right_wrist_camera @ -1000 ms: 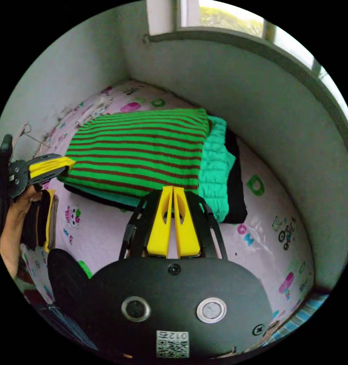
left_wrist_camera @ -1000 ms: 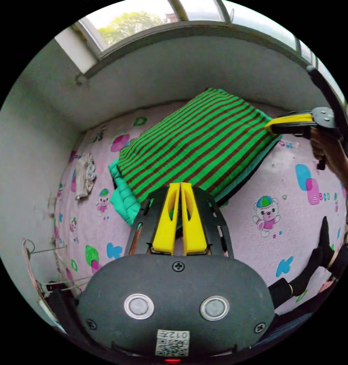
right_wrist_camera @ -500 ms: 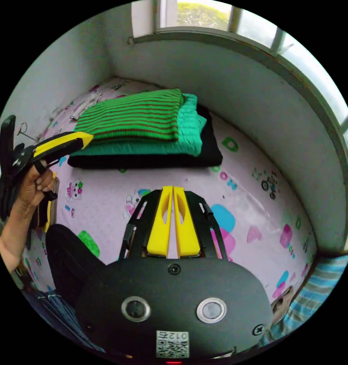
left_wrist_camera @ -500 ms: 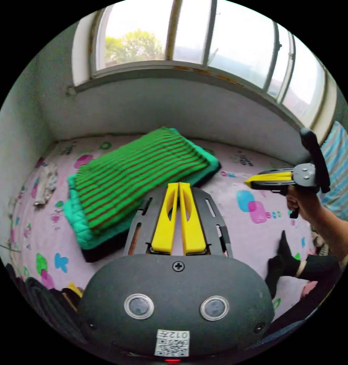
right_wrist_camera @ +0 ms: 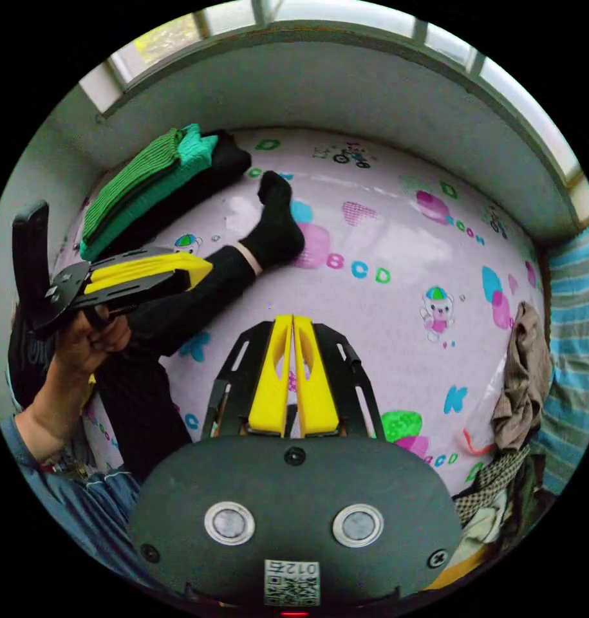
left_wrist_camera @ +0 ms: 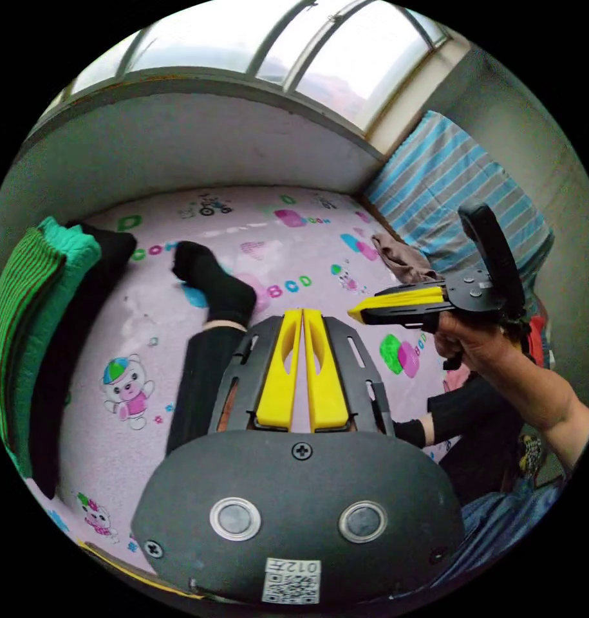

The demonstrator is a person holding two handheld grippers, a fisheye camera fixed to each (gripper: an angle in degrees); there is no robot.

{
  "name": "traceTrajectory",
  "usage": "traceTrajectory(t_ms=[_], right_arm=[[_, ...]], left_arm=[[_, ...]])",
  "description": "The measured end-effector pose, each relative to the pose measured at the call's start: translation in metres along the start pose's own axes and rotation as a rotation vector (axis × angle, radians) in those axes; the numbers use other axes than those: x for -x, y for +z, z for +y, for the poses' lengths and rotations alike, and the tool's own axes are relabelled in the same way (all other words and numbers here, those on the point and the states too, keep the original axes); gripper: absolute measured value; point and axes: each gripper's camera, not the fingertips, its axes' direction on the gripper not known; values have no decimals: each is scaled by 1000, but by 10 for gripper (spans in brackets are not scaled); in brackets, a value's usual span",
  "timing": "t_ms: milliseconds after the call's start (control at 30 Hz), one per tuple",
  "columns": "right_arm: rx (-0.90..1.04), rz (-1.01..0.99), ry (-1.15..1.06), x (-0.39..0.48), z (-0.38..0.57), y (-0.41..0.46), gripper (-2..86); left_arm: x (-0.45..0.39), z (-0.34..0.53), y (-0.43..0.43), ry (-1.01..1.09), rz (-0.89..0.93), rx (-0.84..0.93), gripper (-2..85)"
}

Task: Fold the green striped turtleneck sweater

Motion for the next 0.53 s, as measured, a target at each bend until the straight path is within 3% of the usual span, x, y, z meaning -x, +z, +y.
traceTrajectory(t_ms=[267, 533], right_arm=[[37, -35, 196, -114, 171, 43, -9], [19, 86, 451, -273, 423, 40, 14]], left_arm=[[-90, -15, 86, 123, 71, 160, 8], [-284, -53, 203, 357, 239, 296, 10]])
